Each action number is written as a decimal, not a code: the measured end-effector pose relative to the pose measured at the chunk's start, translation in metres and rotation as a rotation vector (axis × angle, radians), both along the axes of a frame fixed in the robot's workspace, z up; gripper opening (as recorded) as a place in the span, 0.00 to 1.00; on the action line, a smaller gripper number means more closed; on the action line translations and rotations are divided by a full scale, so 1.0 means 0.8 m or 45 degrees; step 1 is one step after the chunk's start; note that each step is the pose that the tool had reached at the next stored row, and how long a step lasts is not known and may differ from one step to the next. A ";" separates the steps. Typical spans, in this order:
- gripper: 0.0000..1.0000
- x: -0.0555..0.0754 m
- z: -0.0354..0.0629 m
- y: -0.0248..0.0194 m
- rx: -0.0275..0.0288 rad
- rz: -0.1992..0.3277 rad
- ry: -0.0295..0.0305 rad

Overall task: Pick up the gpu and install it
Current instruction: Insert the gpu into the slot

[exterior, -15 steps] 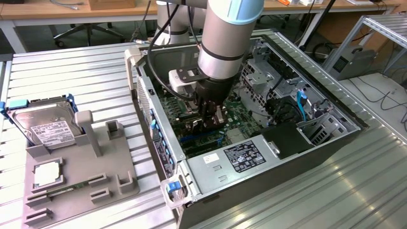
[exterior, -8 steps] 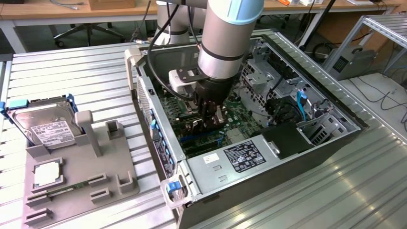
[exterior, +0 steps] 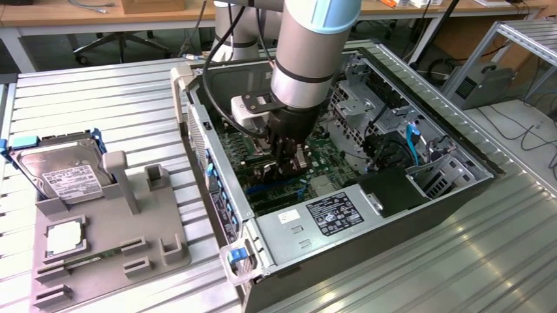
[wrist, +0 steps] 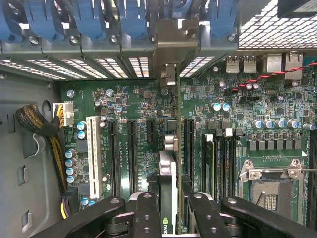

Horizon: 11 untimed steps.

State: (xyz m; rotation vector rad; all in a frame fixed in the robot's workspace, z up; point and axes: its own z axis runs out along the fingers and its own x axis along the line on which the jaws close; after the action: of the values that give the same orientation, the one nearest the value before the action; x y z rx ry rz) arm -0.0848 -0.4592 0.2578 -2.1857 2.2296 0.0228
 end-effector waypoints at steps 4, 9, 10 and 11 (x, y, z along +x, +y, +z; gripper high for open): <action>0.27 0.000 0.000 0.0006 0.0000 0.000 0.0001; 0.27 0.000 -0.001 0.0009 0.0001 0.004 0.0000; 0.27 0.000 -0.001 0.0009 0.0001 0.006 0.0001; 0.27 0.000 -0.001 0.0009 0.0000 0.007 0.0000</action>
State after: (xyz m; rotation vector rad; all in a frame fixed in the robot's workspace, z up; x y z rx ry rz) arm -0.0850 -0.4584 0.2573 -2.1914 2.2240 0.0229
